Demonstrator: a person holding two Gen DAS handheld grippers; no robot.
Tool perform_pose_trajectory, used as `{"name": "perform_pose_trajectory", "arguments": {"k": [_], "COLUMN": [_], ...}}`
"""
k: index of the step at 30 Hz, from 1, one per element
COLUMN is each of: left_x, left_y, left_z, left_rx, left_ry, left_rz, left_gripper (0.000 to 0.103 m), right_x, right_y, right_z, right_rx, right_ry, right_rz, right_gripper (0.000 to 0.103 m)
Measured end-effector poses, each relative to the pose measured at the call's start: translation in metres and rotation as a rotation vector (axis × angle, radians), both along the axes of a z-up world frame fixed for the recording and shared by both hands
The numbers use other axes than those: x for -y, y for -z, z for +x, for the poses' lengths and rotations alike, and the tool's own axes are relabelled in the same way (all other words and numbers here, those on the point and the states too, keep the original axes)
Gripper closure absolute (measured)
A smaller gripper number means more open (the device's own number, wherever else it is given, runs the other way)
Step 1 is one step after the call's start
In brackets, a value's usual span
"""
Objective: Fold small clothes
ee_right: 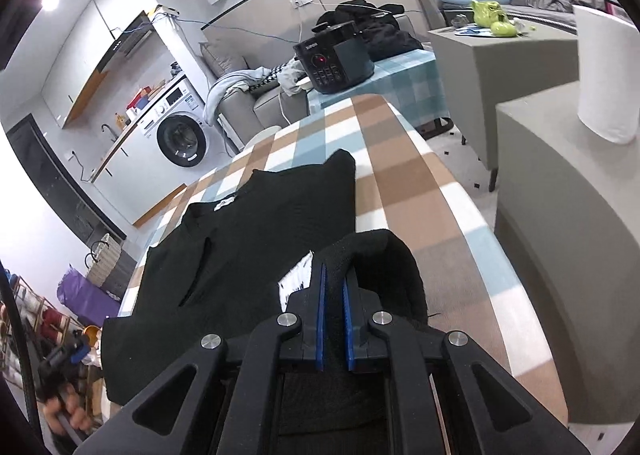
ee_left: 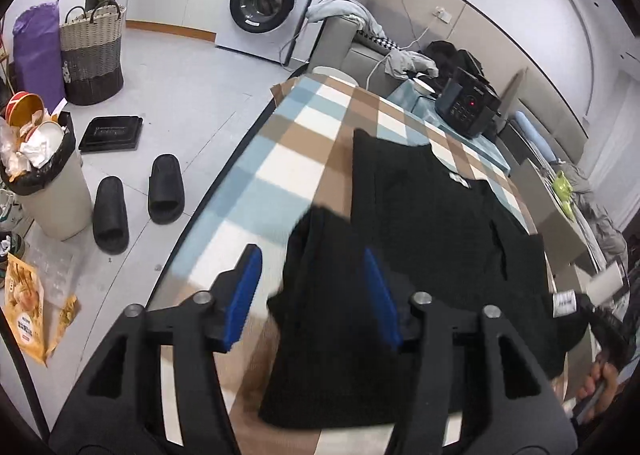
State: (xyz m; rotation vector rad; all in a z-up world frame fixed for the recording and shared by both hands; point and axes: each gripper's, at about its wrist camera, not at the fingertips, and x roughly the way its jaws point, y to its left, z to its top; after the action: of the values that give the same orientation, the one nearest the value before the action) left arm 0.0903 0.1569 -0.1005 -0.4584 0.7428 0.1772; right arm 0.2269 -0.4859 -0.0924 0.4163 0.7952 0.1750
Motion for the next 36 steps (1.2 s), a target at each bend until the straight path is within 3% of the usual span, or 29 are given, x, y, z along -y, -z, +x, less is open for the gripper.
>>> {"name": "perform_pose_trajectory", "arguments": {"k": [4,7,8,11,14,16,24,30,36], "left_x": [0.017,0.02,0.02,0.025,0.031,0.034,0.023,0.009,-0.01], "left_y": [0.018,0.036,0.04,0.044,0.038,0.031,-0.001,-0.025,-0.026], "left_z": [-0.01,-0.012,-0.011,-0.013,-0.016,-0.018,0.004,0.055,0.106], "left_rx": [-0.044,-0.098,-0.106,-0.095,-0.058,-0.037,0.049,0.097,0.086], "left_ry": [0.033,0.029,0.029,0.054,0.069,0.076,0.053,0.042,0.006], "left_rz": [0.044,0.028,0.022,0.031,0.07,0.092,0.058,0.05,0.025], "left_gripper": [0.054,0.055,0.059,0.087,0.099,0.1,0.1,0.1,0.1], "right_x": [-0.002,-0.003,-0.003,-0.003,-0.004,-0.004,-0.003,-0.002,-0.005], "right_y": [0.003,0.004,0.003,0.003,0.003,0.004,-0.007,-0.015,-0.006], "right_z": [-0.006,-0.007,-0.008,-0.009,-0.01,-0.01,-0.003,0.028,0.067], "right_rx": [-0.003,-0.01,-0.008,-0.01,-0.011,-0.01,0.042,0.051,0.008], "right_ry": [-0.009,-0.01,-0.01,-0.01,-0.007,-0.005,0.013,0.045,0.109], "right_rz": [-0.003,0.001,0.0,-0.006,-0.005,-0.003,-0.006,0.035,0.045], "right_gripper": [0.095,0.095,0.095,0.095,0.095,0.095,0.096,0.096,0.096]}}
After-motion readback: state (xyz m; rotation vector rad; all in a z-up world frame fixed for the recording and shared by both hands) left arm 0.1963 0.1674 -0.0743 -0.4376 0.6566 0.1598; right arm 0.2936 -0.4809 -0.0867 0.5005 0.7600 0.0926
